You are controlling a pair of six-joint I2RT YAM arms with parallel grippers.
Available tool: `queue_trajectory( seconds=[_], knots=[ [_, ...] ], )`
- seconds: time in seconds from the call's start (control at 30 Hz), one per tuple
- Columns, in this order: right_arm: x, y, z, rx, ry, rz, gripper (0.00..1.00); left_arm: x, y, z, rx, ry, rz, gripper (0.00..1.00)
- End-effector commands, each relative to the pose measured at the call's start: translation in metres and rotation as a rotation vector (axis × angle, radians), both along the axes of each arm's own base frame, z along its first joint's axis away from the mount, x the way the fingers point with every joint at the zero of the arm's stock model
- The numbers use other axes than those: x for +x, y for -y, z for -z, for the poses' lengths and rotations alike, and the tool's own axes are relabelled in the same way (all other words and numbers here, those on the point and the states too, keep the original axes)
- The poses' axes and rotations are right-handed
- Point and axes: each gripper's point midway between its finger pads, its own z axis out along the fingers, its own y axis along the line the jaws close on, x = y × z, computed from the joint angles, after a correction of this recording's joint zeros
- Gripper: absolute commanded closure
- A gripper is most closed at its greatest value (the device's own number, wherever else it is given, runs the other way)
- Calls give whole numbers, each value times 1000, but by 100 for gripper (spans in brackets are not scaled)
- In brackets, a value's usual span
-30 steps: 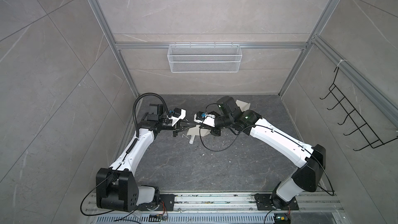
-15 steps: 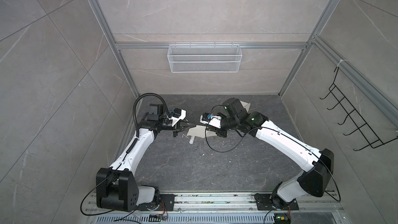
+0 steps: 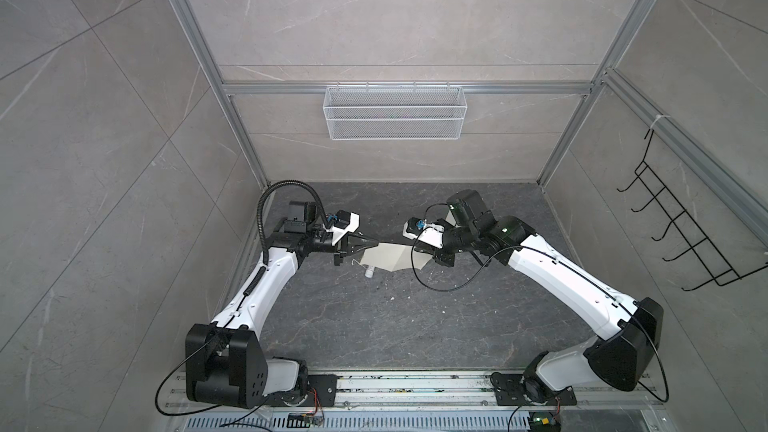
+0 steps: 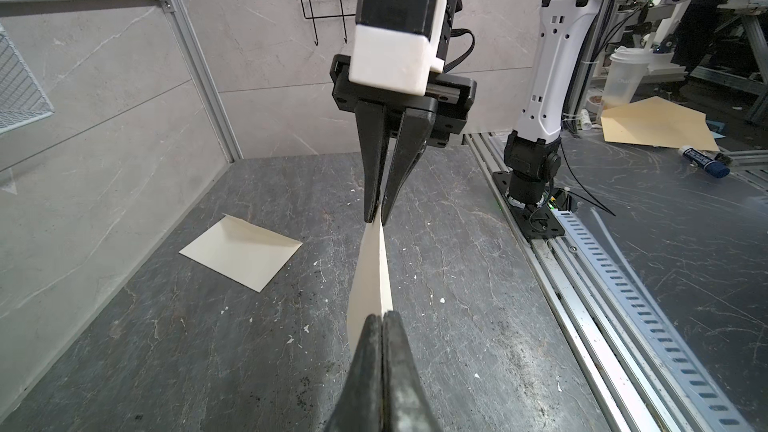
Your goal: Place the letter into the envelope and seal it
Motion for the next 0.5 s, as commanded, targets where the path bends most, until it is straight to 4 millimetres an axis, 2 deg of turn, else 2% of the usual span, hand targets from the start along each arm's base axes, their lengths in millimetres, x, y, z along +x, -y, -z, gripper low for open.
queue_trajectory(
  seconds=[0.0, 0.47],
  knots=[
    [-7, 15, 4, -16, -20, 7, 87, -2, 1, -15, -16, 71, 18, 100],
    [7, 56, 21, -27, -48, 133, 86, -2, 1, -15, -12, 75, 17, 100]
  ],
)
